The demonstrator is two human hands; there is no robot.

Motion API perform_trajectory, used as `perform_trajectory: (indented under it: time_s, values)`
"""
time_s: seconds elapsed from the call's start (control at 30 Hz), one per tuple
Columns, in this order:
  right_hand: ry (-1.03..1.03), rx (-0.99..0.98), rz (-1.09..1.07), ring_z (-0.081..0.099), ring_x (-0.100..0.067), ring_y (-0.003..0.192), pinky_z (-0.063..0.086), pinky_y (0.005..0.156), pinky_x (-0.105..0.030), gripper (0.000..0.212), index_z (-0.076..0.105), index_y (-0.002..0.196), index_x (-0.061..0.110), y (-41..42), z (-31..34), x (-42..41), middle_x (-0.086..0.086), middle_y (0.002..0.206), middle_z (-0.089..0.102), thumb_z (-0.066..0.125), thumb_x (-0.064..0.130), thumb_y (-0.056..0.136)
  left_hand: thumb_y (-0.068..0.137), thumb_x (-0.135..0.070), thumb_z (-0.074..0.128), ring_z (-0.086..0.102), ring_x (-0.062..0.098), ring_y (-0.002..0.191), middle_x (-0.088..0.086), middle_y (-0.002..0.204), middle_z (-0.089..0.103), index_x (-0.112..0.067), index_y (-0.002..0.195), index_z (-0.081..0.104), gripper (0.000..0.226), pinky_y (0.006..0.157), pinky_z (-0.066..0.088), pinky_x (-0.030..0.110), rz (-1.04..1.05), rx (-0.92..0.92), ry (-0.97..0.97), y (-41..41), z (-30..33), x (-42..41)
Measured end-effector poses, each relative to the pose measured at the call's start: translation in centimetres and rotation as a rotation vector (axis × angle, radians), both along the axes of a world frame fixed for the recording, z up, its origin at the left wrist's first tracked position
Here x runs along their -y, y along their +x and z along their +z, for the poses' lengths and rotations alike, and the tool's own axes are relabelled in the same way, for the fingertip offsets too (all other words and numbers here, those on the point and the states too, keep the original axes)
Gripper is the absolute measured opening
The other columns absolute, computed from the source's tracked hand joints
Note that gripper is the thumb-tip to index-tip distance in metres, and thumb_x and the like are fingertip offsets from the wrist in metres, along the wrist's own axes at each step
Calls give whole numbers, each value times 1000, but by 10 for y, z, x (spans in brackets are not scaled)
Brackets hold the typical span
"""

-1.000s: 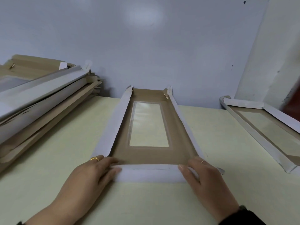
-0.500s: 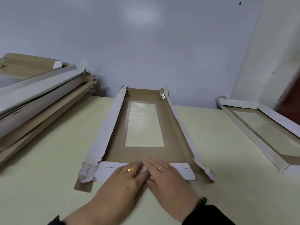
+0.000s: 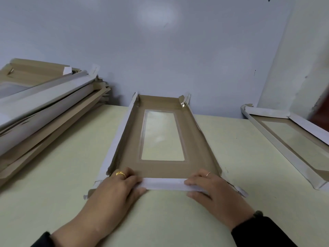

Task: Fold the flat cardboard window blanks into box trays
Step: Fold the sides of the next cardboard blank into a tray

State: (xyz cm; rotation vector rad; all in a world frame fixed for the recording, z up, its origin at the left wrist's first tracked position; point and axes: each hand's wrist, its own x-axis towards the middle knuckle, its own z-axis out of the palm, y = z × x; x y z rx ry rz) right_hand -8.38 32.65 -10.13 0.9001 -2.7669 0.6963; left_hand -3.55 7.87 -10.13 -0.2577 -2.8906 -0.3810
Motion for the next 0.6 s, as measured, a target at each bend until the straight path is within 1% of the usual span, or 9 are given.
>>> perform_trajectory:
  time_s: [0.1, 0.2, 0.27, 0.33, 0.4, 0.43, 0.5, 0.57, 0.6]
  values:
    - [24, -167, -37, 56, -10, 72, 37, 67, -18, 19, 69, 80, 14, -3, 4, 7, 10, 76, 54, 58, 25, 90, 81, -59, -2, 49, 7, 85, -14, 87, 44, -27, 90, 59, 70, 65, 32, 16, 27, -82, -64, -4, 9, -4]
    - [166, -428, -134, 51, -16, 43, 33, 51, -25, 26, 57, 50, 16, -8, 8, 18, 3, 46, 50, 76, 21, 68, 87, -38, 22, 57, 20, 59, -5, 60, 49, -18, 65, 57, 45, 59, 46, 29, 35, -212, -162, -11, 10, -7]
    - [273, -471, -164, 47, -16, 37, 38, 45, -23, 33, 56, 47, 18, -12, 9, 25, 3, 40, 47, 89, 19, 53, 86, -38, 29, 57, 22, 57, -2, 57, 52, -18, 65, 58, 41, 67, 47, 34, 61, -218, -206, -14, 10, -17]
    - [314, -454, -198, 48, -17, 37, 41, 47, -17, 31, 59, 50, 18, -15, 6, 30, 3, 40, 48, 89, 21, 51, 86, -48, 27, 61, 21, 68, -1, 68, 61, -19, 85, 67, 49, 77, 44, 34, 33, -171, -216, -16, 7, -26]
    - [295, -474, -200, 54, -18, 46, 50, 58, -23, 19, 68, 65, 18, -18, -1, 34, 3, 50, 56, 85, 24, 60, 83, -58, 11, 59, 19, 100, 1, 102, 65, -18, 124, 58, 74, 93, 43, 29, 36, -78, -226, -21, 6, -34]
    - [286, -459, -198, 61, -19, 56, 54, 67, -29, 18, 72, 79, 18, -18, -5, 37, 3, 61, 63, 79, 28, 67, 78, -62, -1, 47, 17, 119, 2, 124, 55, -19, 140, 39, 85, 103, 32, 28, 43, -40, -227, -25, 2, -35]
    - [331, -353, -173, 66, -16, 92, 50, 90, -35, 37, 65, 114, 16, -18, -10, 41, 0, 100, 70, 52, 38, 86, 78, -69, -6, 16, 9, 138, -3, 148, 26, -27, 148, 9, 83, 111, 9, 27, 25, 51, -188, -35, -9, -32]
    - [314, -160, -138, 33, -9, 134, 23, 111, -34, 50, 33, 142, 20, -25, -16, 39, 1, 147, 37, 27, 41, 97, 90, -65, 10, 1, 7, 141, -7, 156, 7, -32, 147, 5, 66, 112, 0, 26, 24, 123, -120, -42, -14, -28]
    - [308, -39, -132, 12, -5, 141, 8, 114, -33, 52, 18, 147, 24, -29, -19, 34, 9, 155, 15, 20, 43, 98, 92, -61, 15, -4, 7, 142, -8, 156, 1, -32, 147, 5, 63, 113, -2, 26, 22, 145, -101, -44, -16, -25]
